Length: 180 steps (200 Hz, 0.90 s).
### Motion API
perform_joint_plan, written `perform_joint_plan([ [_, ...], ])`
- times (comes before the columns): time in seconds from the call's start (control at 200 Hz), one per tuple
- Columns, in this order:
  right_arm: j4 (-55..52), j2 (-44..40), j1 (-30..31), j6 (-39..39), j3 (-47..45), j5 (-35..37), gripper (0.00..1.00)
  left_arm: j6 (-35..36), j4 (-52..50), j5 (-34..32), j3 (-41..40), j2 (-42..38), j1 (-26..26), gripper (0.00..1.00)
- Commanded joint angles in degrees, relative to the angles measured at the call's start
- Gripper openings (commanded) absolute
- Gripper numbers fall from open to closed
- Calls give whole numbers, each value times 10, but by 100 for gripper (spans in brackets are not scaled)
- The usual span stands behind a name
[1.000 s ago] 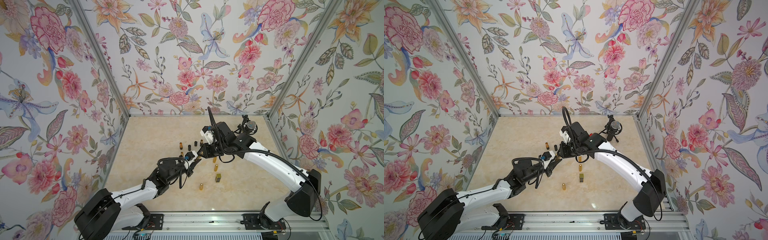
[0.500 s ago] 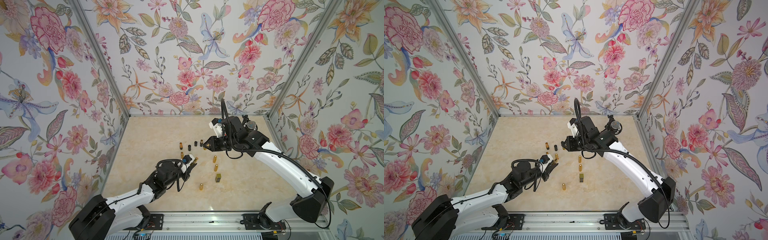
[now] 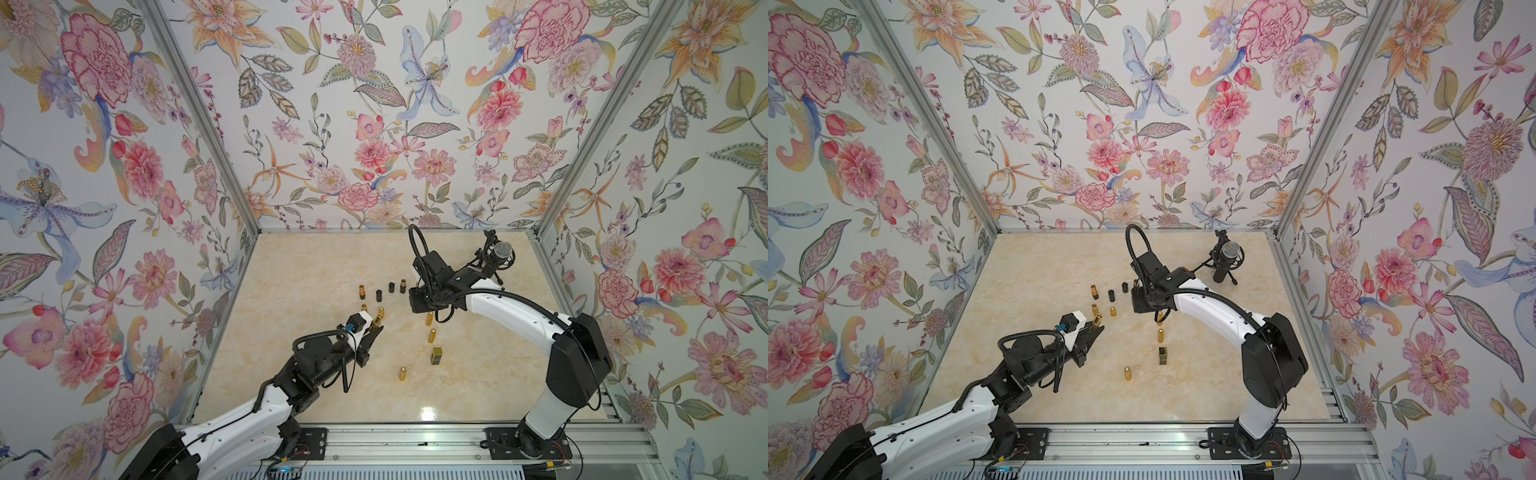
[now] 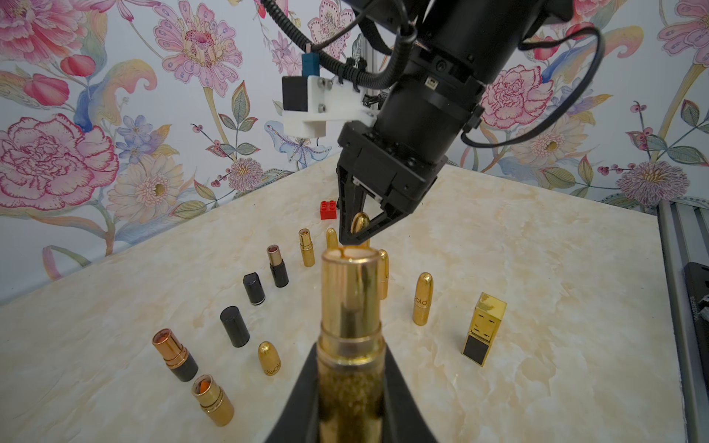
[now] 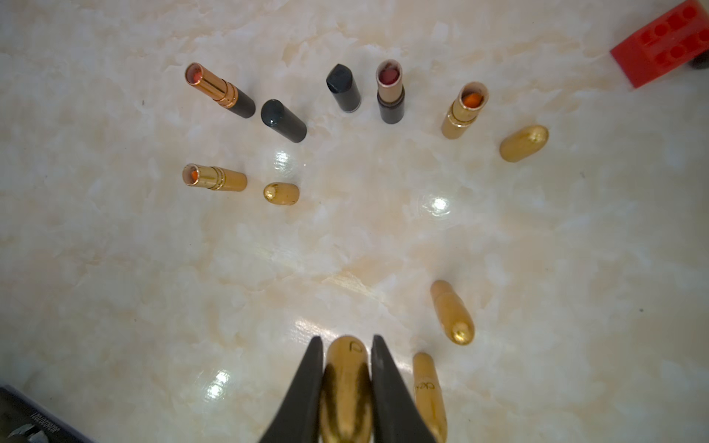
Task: Open the lipstick cap
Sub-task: Place the cover at the center of the board.
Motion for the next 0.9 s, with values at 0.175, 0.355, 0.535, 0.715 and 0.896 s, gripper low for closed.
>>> perform_joint_plan([
  [0.175,58,86,30,-18,4,98,20,-18,14,-27,-17,-7,6,6],
  [0.355,72,125,22,0,11,95,21,-18,14,-30,-19,-11,6,6],
  [0.535,73,148,17,4,19,104,21,-14,15,-33,-21,-14,6,6],
  [0.715,74,168,13,5,28,102,21,-17,22,-33,-23,-10,6,5],
  [0.896,73,184,13,2,41,100,21,-18,22,-32,-23,-10,6,5],
])
